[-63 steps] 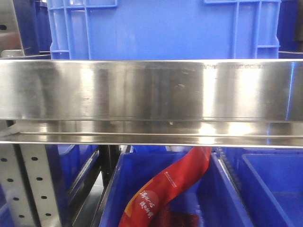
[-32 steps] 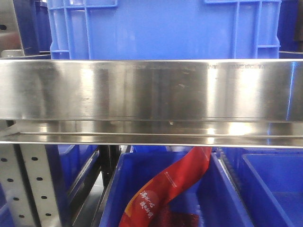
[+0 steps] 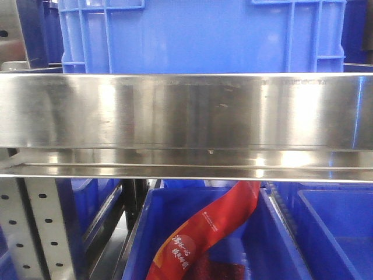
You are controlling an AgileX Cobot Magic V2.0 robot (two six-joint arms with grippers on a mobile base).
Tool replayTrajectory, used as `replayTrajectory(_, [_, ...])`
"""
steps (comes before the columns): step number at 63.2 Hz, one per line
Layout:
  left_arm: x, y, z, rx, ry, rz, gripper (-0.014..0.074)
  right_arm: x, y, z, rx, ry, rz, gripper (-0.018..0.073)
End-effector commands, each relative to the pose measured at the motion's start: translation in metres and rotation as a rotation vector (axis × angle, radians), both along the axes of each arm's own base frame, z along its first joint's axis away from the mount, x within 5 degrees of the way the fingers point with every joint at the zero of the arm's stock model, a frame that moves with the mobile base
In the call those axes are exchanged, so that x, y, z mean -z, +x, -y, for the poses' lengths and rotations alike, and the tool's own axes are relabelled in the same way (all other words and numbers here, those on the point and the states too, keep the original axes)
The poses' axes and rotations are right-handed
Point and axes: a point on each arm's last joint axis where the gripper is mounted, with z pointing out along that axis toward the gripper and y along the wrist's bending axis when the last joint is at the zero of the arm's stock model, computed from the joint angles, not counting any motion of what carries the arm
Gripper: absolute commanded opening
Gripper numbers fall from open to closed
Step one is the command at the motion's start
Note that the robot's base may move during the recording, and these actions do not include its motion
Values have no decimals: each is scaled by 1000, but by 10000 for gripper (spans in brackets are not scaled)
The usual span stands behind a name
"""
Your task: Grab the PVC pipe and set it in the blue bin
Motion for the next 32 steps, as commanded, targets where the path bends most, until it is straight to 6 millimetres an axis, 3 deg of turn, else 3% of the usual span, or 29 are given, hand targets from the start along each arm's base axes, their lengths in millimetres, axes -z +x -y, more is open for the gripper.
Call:
replayTrajectory(1, [-1,-1,-1,-5,-15,22,-111,-1,0,0,5,-6,18,-169])
replayTrajectory(10, [16,-3,-2,-8,8,-12,-111,-1,0,0,5,-6,18,-169])
replayTrajectory(32, [100,-41,-36,-158,14,-32,-111,-1,0,0,5,-6,18,-169])
